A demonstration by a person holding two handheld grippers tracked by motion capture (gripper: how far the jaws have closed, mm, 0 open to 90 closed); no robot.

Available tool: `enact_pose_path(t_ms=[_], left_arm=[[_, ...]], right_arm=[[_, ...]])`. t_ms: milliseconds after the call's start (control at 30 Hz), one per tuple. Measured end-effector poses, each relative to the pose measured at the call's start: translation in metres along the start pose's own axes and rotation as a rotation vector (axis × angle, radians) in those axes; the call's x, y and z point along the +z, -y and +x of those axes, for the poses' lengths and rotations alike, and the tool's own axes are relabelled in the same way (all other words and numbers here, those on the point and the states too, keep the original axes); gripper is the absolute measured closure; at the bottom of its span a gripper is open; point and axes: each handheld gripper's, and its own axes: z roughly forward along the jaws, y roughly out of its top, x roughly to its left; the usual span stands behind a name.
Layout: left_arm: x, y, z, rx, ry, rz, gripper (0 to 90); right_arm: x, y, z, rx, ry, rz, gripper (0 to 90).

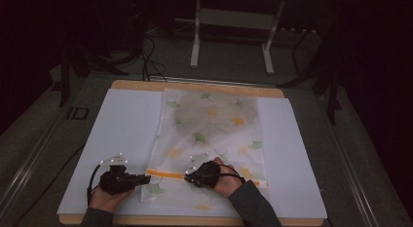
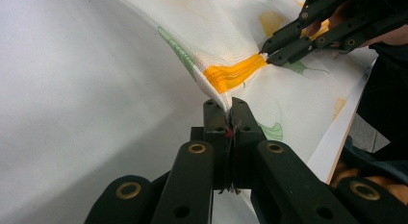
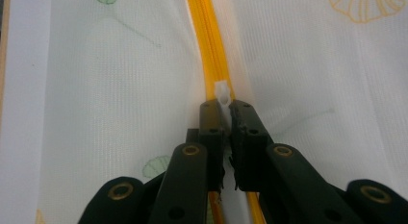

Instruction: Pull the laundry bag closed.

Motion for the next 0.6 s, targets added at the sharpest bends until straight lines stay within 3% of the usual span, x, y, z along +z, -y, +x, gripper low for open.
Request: enact_pose_path(t_ms=[600], left_arm=[[-0.0008, 0.0, 0.0, -0.001, -0.002, -0.002, 88.5]], right_arm=[[-0.0066, 0.0077, -0.0011, 0.0, 0.01, 0.013, 84.5]])
